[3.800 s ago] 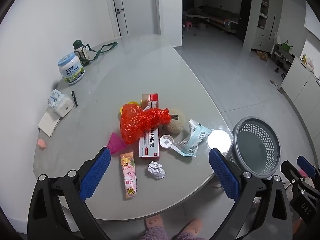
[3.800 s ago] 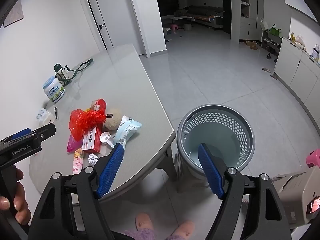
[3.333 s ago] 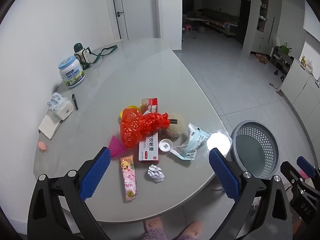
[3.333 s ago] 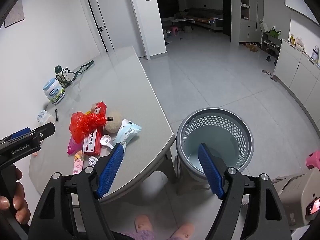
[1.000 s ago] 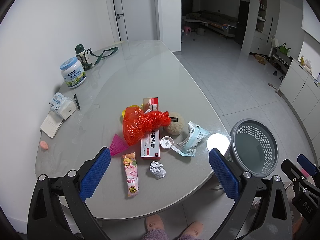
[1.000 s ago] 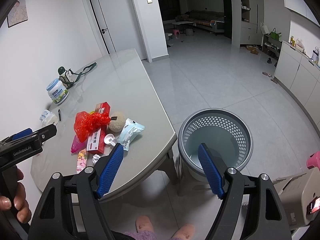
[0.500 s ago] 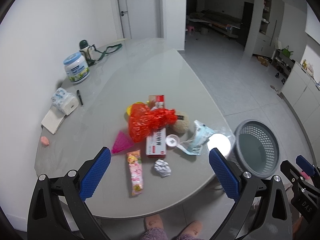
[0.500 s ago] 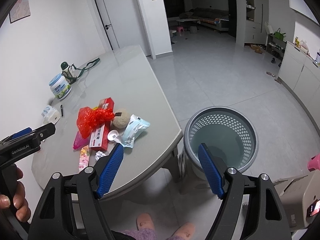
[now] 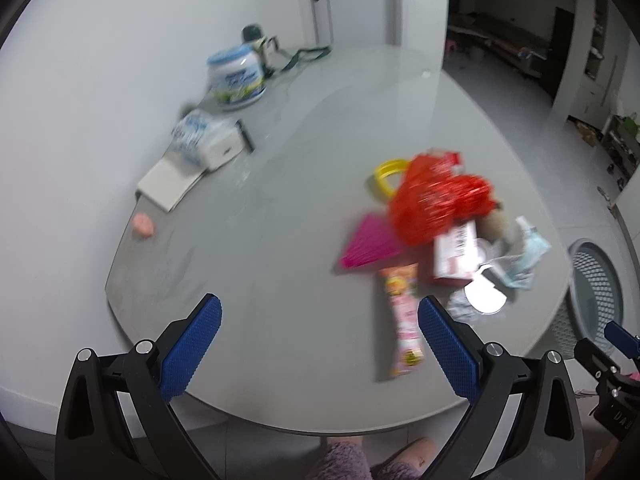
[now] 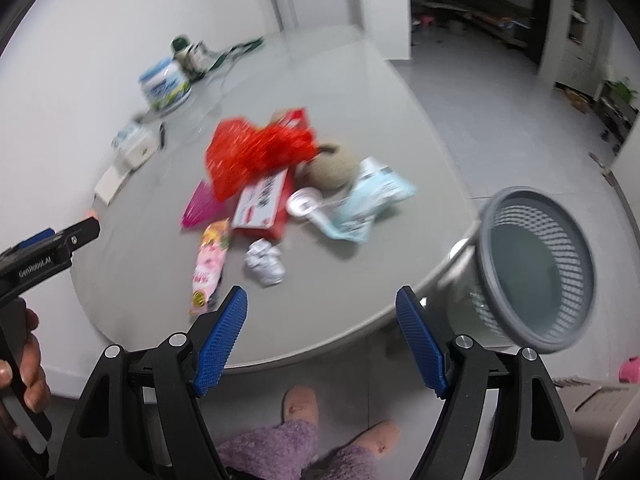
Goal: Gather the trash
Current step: 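Reach both tools toward the trash and close the right tool on the paper ball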
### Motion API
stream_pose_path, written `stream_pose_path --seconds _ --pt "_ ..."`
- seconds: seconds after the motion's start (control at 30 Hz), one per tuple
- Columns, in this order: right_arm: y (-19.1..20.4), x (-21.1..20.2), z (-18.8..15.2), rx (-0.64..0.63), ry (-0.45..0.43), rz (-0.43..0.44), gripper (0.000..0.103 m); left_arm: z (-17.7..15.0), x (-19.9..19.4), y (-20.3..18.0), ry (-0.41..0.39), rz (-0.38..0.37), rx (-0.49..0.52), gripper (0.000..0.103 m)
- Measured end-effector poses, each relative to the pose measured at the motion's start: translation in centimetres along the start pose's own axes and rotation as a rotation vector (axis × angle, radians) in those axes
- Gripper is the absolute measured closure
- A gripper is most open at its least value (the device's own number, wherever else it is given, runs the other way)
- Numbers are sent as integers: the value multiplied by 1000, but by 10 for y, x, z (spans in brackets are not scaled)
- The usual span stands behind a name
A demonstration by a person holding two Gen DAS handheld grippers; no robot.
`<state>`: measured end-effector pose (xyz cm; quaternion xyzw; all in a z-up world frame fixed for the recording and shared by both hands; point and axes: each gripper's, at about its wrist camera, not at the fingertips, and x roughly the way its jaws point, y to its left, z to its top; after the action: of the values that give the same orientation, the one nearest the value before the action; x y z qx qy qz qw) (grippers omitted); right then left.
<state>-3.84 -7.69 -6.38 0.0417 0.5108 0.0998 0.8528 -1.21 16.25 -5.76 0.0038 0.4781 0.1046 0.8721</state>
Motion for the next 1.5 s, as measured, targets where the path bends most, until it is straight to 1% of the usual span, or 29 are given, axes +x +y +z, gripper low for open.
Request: stream_pose_path --seconds 0.1,0.17,0.27,0.37,0.53,0.73,0.83,0.9,0.93,1.0,1.03,1.1,1.13,1.2,1.23,1.27,1.4,1.5 --pt "19 32 -1 -27 36 16 29 -6 19 18 19 0 -21 6" --pt "25 47 -1 -35 46 19 29 -12 32 22 34 -4 -23 6" --pt "31 69 0 -42 46 26 29 -21 49 22 50 -19 -25 6" --pt "35 87 1 -60 39 24 30 -31 65 14 63 -47 -22 6" --pt "36 112 1 -96 13 24 30 -43 78 1 14 -83 -26 6" --pt "37 125 -2 -140 -47 30 30 -52 83 -2 -63 -102 -59 6" --pt "38 129 -3 -153 -62 37 30 -57 87 -5 -73 -94 -52 6" --pt "40 132 -3 -165 -70 39 30 -59 89 -6 -73 -103 -49 6" --pt "41 133 -4 -171 -78 42 31 -61 89 -7 -77 -100 -46 6" --pt "43 135 -5 -181 -85 44 39 -62 90 -10 -79 -90 -38 6" --pt "44 137 -5 -188 -86 41 40 -63 91 -11 -78 -87 -36 6" --pt "46 140 -5 -203 -91 35 48 -64 91 -13 -74 -90 -35 6" --pt "48 140 -5 -211 -98 31 51 -65 91 -14 -74 -90 -34 6" --pt "50 140 -6 -225 -105 34 62 -66 90 -17 -74 -90 -27 6" --pt "51 140 -6 -234 -105 42 65 -66 90 -19 -72 -88 -24 6" --pt "52 140 -5 -237 -106 46 70 -66 90 -19 -71 -89 -23 6" --pt "47 131 -6 -218 -133 88 72 -65 89 -24 -63 -109 -26 6" --pt "40 121 -8 -191 -141 96 72 -64 90 -32 -50 -129 -30 6"
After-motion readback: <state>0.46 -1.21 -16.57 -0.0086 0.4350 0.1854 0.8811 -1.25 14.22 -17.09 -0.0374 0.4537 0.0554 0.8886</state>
